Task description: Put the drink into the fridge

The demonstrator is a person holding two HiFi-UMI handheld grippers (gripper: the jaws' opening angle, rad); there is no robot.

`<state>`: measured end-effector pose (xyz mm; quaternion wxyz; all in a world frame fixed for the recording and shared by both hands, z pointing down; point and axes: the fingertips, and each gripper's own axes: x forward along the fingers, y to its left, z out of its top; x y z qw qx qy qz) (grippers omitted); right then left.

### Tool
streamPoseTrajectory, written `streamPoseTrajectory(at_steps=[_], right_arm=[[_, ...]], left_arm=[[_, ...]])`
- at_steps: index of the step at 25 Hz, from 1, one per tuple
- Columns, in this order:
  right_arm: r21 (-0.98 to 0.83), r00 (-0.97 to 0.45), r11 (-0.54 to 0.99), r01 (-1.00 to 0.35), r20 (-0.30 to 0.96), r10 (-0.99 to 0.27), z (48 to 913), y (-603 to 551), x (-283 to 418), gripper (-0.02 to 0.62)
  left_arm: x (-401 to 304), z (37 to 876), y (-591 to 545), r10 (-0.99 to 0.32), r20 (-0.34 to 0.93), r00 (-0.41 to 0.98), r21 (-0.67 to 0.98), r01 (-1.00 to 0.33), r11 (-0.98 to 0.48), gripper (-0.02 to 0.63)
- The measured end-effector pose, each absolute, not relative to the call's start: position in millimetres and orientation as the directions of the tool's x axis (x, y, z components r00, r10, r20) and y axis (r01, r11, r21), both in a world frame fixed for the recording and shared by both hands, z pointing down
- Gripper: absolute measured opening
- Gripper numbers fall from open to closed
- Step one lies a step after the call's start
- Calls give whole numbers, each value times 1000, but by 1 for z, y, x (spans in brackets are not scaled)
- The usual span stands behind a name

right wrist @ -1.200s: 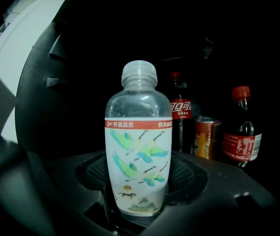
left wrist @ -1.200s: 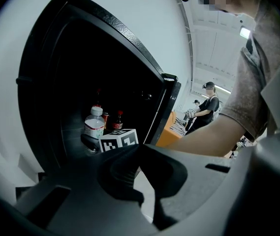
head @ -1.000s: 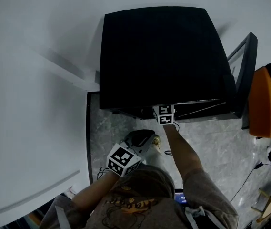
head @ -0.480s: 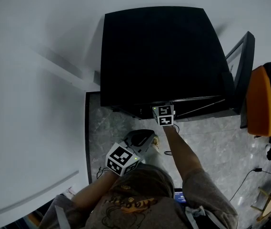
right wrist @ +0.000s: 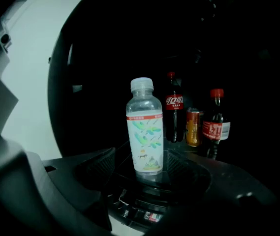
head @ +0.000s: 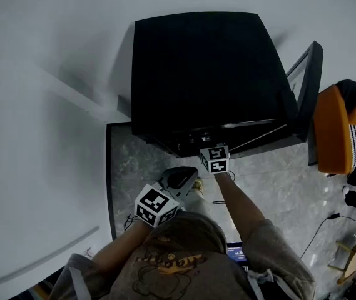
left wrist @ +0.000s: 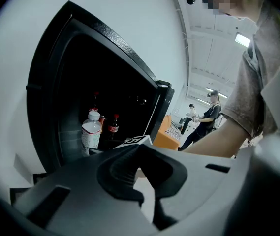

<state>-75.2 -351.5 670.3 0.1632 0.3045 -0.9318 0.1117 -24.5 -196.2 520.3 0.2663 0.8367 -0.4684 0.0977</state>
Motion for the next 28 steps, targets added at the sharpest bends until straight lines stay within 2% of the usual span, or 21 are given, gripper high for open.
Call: streamPoseTrajectory(at_steps=[11,12,13,14,16,20,28], right_arm=[[-125,-793,821,-557,375,-481,613,-314,-47,303],[-127,-798,825,-550,372,-475,607,-309,-45,256],[-130,-802,829,-544,368,-469,601,-304,-43,168],[-136,-807,831,-540,364,-465,595,-299,-41,126],[-157,-814,829,-536,356,-459,583,-290,-37,113],[-182,-830,836,-518,343,-440,558,-270,-31,37],[-196,-849,855,-480,349,-396,520,-231,-19,20]], left_arm=[[-28,502,-192,-733,383,562,326,-825,-462,3],[-28,500,-191,-733,380,565,327,-823,-465,3],[-28,499,-190,-731,377,568,329,-820,-468,3],[-27,498,-190,-728,376,573,331,-817,-472,3],[-27,497,-189,-721,376,582,334,-811,-480,3],[-28,491,-190,-711,369,599,340,-799,-496,4],[-21,478,-190,-682,347,644,340,-763,-549,3]])
